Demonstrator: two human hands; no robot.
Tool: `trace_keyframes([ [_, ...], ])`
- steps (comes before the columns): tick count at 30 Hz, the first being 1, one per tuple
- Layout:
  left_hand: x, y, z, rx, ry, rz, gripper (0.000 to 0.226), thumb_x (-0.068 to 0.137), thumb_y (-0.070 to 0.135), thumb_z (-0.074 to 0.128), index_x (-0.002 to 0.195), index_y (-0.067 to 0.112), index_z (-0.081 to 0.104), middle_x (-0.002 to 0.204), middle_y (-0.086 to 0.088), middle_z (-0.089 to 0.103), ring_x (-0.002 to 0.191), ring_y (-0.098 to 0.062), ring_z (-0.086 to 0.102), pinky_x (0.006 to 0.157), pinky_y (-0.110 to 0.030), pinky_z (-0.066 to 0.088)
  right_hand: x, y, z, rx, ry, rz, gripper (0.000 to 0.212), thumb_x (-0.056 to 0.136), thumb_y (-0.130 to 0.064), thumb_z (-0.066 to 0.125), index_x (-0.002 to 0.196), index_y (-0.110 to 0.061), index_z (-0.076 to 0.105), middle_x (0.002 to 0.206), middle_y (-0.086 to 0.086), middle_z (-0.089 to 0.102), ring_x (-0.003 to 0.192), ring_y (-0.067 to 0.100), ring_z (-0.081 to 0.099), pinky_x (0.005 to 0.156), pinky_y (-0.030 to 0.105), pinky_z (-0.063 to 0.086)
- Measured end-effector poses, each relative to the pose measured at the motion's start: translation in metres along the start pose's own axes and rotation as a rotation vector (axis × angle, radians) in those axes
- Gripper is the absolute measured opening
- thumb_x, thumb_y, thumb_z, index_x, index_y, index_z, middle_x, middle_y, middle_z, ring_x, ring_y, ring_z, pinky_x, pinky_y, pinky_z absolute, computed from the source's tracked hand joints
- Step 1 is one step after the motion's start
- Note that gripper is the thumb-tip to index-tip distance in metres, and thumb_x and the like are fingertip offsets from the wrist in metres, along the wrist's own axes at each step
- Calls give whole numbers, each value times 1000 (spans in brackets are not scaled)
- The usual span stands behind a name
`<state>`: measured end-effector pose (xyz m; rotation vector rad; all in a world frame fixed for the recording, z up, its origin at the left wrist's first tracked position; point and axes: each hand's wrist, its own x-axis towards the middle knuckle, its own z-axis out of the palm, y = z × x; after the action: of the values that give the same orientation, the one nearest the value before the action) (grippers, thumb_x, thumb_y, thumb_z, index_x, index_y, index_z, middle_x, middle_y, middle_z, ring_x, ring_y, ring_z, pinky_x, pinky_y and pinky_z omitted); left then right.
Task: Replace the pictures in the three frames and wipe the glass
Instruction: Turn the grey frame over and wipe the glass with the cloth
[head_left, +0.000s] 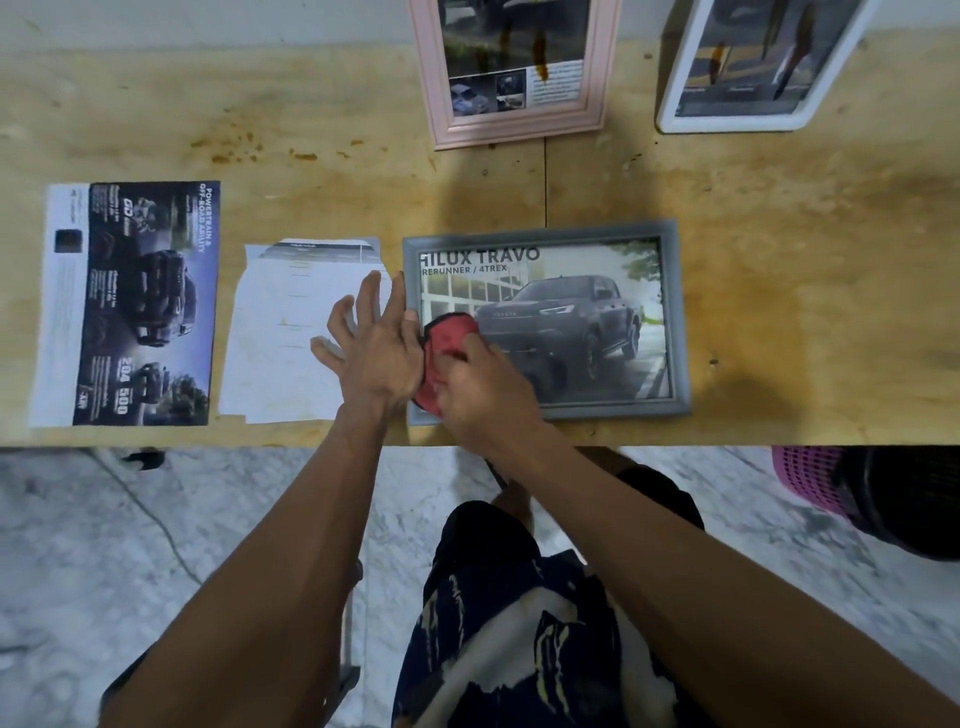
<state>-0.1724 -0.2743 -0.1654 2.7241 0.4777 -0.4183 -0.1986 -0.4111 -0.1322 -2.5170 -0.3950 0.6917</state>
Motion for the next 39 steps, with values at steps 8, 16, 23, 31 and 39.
trace_keyframes([
  [8, -9, 11, 5, 35, 27, -48, 50, 105, 43, 19, 155, 38, 19, 163, 10, 11, 147, -29, 7, 109, -70, 5, -44, 83, -60, -170, 128, 243, 28, 84, -34, 59, 108, -28, 72, 114, 4, 60, 93, 28, 62, 76, 35, 48],
  [16, -10, 14, 1, 34, 5, -52, 50, 105, 43, 17, 155, 39, 17, 164, 9, 10, 149, -29, 3, 110, -71, 1, -58, 122, -96, -258, 117, 475, 27, 80, -25, 62, 105, -21, 70, 122, 9, 53, 94, 38, 62, 70, 37, 49],
  [23, -13, 20, -6, 38, -35, -72, 50, 105, 43, 19, 155, 39, 15, 164, 6, 6, 150, -31, 0, 111, -72, -1, -56, 132, -119, -131, 276, 518, 33, 85, -28, 59, 115, -16, 62, 117, 14, 51, 89, 44, 59, 66, 35, 38],
  [31, -15, 26, -15, 57, -92, -104, 50, 105, 45, 18, 155, 41, 14, 164, 6, 2, 150, -32, -3, 112, -70, -3, -80, 183, -158, -250, 412, 534, 32, 85, -15, 55, 116, -11, 59, 113, 17, 48, 97, 41, 49, 66, 40, 42],
  [39, -12, 27, -18, 105, -95, -104, 47, 105, 44, 20, 151, 42, 15, 163, 3, 3, 150, -33, -2, 112, -71, -1, -75, 191, -135, -189, 87, 650, 59, 75, -57, 64, 121, -21, 58, 133, 4, 51, 119, 40, 43, 98, 53, 42],
])
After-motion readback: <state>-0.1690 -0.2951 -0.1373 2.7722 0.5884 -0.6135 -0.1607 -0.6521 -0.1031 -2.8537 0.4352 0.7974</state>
